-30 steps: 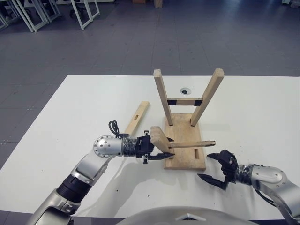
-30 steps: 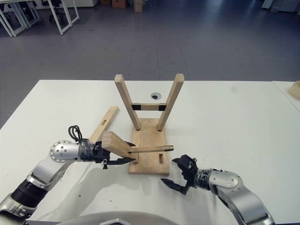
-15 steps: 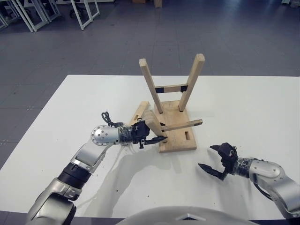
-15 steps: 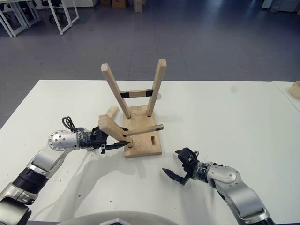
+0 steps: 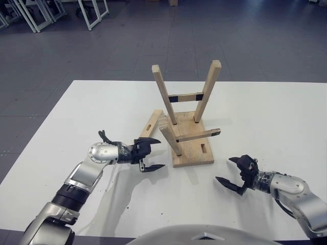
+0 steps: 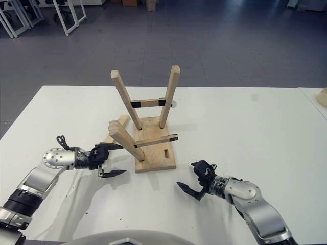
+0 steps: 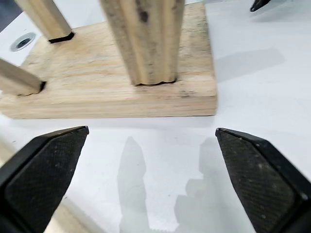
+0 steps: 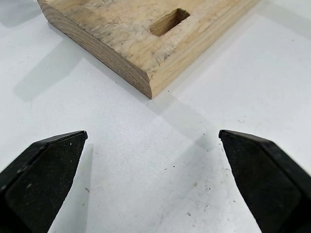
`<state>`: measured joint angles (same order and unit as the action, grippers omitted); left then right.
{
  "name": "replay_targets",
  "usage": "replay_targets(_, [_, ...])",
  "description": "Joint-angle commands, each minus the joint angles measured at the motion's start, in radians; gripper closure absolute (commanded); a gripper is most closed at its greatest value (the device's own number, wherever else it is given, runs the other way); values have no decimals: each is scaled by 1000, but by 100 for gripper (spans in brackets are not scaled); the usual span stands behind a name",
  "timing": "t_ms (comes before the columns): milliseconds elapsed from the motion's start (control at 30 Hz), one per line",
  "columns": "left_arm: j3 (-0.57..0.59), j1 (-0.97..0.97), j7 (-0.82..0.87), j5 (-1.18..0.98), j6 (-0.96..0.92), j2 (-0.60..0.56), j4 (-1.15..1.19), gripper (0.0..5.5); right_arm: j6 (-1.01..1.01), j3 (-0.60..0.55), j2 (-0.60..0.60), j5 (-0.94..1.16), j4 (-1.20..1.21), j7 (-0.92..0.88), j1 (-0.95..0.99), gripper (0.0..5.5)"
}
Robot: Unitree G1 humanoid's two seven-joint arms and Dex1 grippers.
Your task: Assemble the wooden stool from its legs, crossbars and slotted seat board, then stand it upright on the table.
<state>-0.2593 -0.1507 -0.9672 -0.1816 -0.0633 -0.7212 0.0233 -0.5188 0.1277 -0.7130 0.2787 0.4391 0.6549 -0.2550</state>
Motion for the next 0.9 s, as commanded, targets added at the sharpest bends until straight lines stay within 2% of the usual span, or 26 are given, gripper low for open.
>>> replay_targets(33, [187, 50, 306, -40, -244, 111, -156, 66, -13, -12, 30, -10, 10, -34, -11, 49])
replay_targets(133, [247, 120, 574, -13, -451, 261, -300, 66, -22, -7, 53, -11, 25, -56, -24, 49])
replay_targets(200, [221, 160, 673, 3, -583, 327, -351, 66, -26, -2, 66, -12, 32, -67, -30, 49])
replay_targets(267, [184, 172, 711, 47, -653, 334, -339, 66, -29, 2, 74, -13, 32, -72, -29, 49])
replay_targets(467, [108, 172, 731, 177, -588, 306, -150, 66, -33, 4, 81, -18, 26, -72, -16, 49])
replay_targets(667, [201, 224, 703, 15, -672, 445, -189, 158, -36, 6, 89, -21, 30, -77, -18, 49])
replay_targets(800, [158, 236, 693, 61, -657, 403, -172, 229, -38, 2, 95, -19, 28, -81, -10, 49])
replay_targets(900, [175, 242, 707, 67, -633, 410, -134, 284, -42, -2, 98, -18, 25, -83, 3, 49])
